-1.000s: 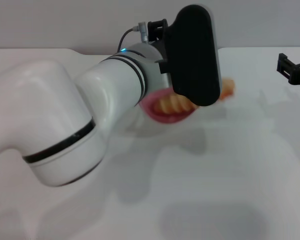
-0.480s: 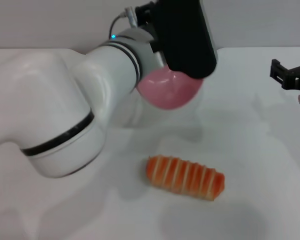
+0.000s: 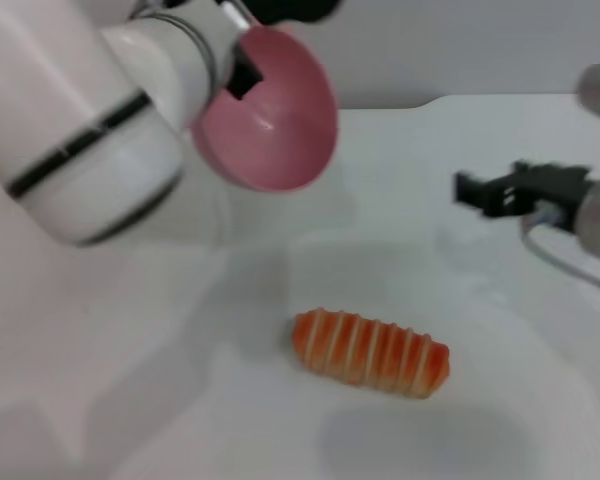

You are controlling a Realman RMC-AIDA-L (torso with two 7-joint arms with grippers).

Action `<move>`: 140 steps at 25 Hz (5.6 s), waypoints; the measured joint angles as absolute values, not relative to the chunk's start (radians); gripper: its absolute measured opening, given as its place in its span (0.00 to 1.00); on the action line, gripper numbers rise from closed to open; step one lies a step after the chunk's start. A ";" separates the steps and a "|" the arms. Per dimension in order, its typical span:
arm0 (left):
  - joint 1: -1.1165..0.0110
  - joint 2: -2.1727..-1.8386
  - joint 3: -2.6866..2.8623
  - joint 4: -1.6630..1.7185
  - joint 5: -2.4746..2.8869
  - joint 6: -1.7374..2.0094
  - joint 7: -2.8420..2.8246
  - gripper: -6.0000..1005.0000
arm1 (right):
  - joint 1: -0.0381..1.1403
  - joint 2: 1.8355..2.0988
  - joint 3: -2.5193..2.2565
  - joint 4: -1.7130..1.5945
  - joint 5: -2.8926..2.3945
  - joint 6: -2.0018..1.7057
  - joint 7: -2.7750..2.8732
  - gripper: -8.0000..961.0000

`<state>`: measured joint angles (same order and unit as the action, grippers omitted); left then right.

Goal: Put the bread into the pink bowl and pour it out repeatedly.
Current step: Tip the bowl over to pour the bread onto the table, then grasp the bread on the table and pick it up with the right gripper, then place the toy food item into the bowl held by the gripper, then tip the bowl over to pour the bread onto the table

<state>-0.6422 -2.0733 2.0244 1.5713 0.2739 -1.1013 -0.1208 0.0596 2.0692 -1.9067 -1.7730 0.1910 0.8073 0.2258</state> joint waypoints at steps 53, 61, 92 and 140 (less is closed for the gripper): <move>-0.617 -2.062 1.730 1.502 0.007 -1.139 -0.087 0.04 | 0.357 2.075 -2.077 -1.368 0.591 0.871 0.118 0.57; -0.623 -2.062 1.730 1.481 0.008 -1.127 -0.086 0.04 | 0.342 2.071 -2.054 -1.427 0.587 0.882 0.088 0.49; -0.660 -2.070 1.847 1.435 -0.312 -1.014 -0.002 0.04 | 0.223 2.076 -1.844 -1.968 0.302 1.050 0.051 0.24; -0.690 -2.071 1.904 1.395 -0.332 -0.908 0.179 0.04 | 0.073 2.083 -1.653 -1.852 0.214 0.978 0.091 0.60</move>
<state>-0.6898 -2.0709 1.9036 1.3950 -0.3316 -0.9082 0.1792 0.0730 2.0829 -1.6526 -1.8521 0.2143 0.9778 0.0909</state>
